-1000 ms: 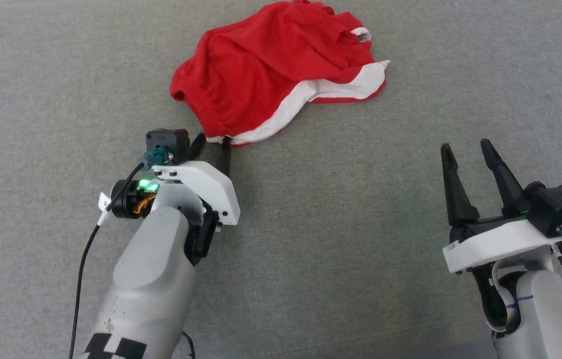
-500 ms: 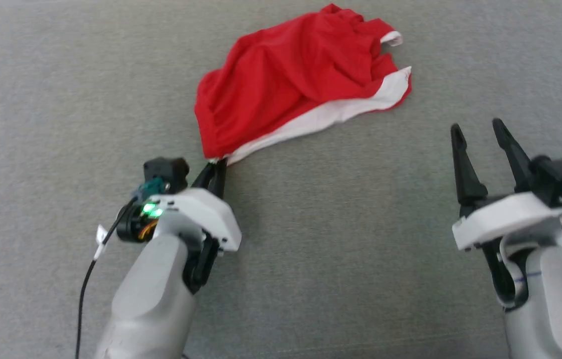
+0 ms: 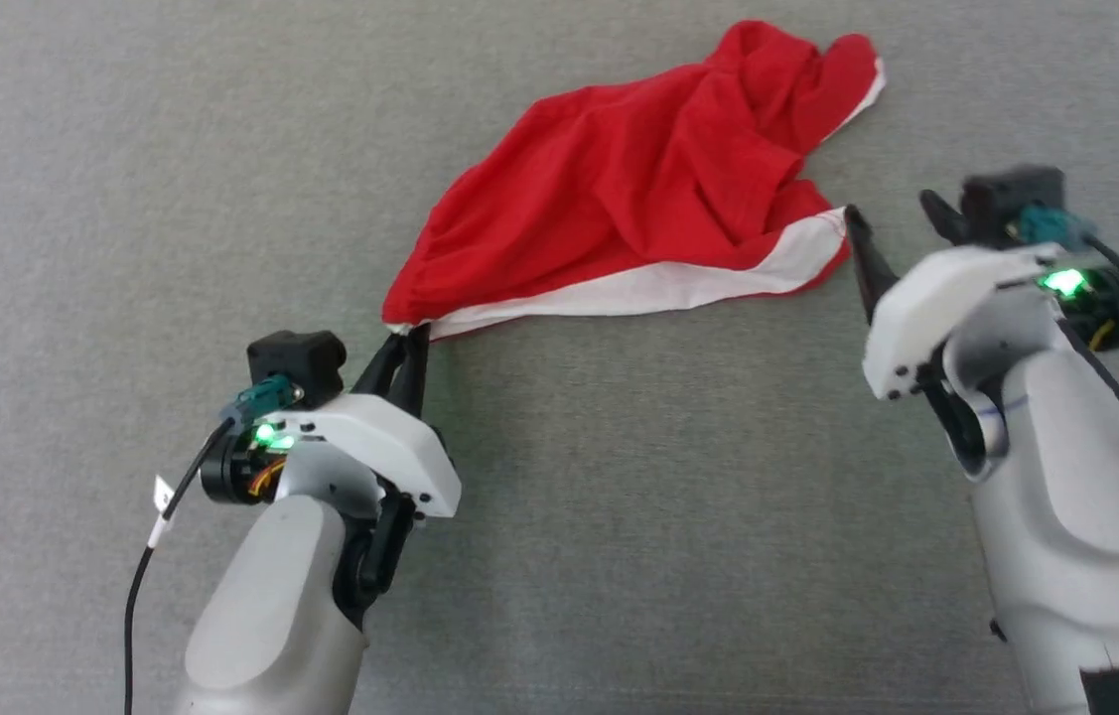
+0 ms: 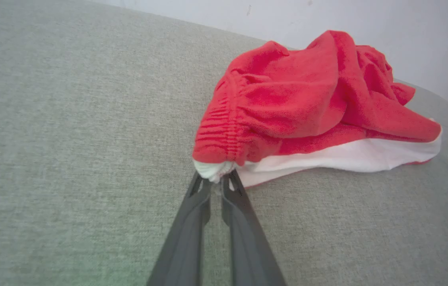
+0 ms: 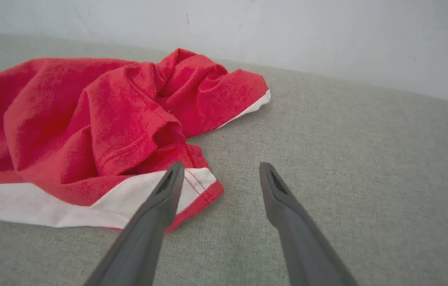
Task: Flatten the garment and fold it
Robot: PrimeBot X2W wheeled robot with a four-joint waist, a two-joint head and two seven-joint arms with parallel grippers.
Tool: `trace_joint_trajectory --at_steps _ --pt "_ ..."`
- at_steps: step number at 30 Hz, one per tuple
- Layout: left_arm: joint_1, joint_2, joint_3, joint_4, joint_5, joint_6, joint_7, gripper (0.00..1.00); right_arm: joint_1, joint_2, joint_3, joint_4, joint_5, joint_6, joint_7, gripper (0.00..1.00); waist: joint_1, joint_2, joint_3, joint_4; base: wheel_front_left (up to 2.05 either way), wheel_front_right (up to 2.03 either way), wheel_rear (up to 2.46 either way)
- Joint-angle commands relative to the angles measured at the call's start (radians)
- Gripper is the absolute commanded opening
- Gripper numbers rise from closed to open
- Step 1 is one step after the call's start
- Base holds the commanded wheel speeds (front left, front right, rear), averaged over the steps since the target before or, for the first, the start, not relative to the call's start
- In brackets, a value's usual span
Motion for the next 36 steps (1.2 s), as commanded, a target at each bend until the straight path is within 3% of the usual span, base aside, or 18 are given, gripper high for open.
trace_joint_trajectory --at_steps 1,7,8,9,11,12,13,24,30,36 --pt "0.015 0.000 -0.005 -0.023 -0.006 0.008 0.008 0.00 -0.055 0.003 0.015 0.054 -0.010 -0.001 0.033 1.00 -0.0001 -0.0001 0.029 0.036 0.00 0.00 0.00" --pt "0.012 -0.009 -0.015 -0.051 -0.013 0.013 0.015 0.00 -0.132 -0.005 0.055 0.169 -0.023 -0.001 0.106 1.00 -0.0001 -0.0001 0.048 0.057 0.00 0.00 0.00" --pt "0.012 -0.010 -0.017 -0.053 -0.013 0.013 0.015 0.00 -0.142 -0.006 0.059 0.186 -0.020 -0.001 0.117 0.79 -0.0001 -0.0001 0.049 0.059 0.00 0.00 0.00" --pt "0.011 -0.012 -0.019 -0.055 -0.014 0.014 0.015 0.00 -0.150 -0.007 0.061 0.198 -0.022 -0.001 0.124 0.47 -0.0001 -0.0001 0.050 0.061 0.00 0.00 0.00" --pt "0.010 -0.013 -0.020 -0.059 -0.016 0.016 0.014 0.00 -0.160 -0.012 0.073 0.212 -0.026 -0.001 0.129 0.24 -0.0001 -0.0001 0.052 0.062 0.00 0.00 0.00" --pt "0.010 -0.013 -0.020 -0.060 -0.018 0.017 0.014 0.00 -0.161 -0.012 0.078 0.216 -0.026 -0.001 0.130 0.03 -0.0001 -0.0001 0.052 0.060 0.00 0.00 0.00" --pt "0.011 -0.013 -0.019 -0.060 -0.019 0.018 0.014 0.00 -0.160 -0.014 0.086 0.217 -0.029 -0.001 0.132 0.00 -0.0001 -0.0001 0.050 0.058 0.00 0.00 0.00" --pt "0.049 0.010 -0.011 -0.076 -0.037 0.019 0.010 0.00 -0.034 -0.022 0.130 0.092 0.046 -0.001 0.093 0.00 -0.0001 -0.0001 -0.038 0.013 0.00 0.00 0.00" --pt "0.091 0.047 0.008 -0.199 -0.099 -0.023 0.067 0.00 0.098 -0.039 0.114 -0.132 0.148 -0.001 0.127 0.00 -0.0001 -0.0001 -0.102 -0.016 0.00 0.00 0.00" --pt "0.070 0.100 0.030 -0.397 -0.231 -0.080 0.253 0.00 0.147 -0.086 0.095 -0.394 0.192 -0.001 0.229 0.00 -0.0001 -0.0001 -0.104 -0.044 0.00 0.00 0.00"
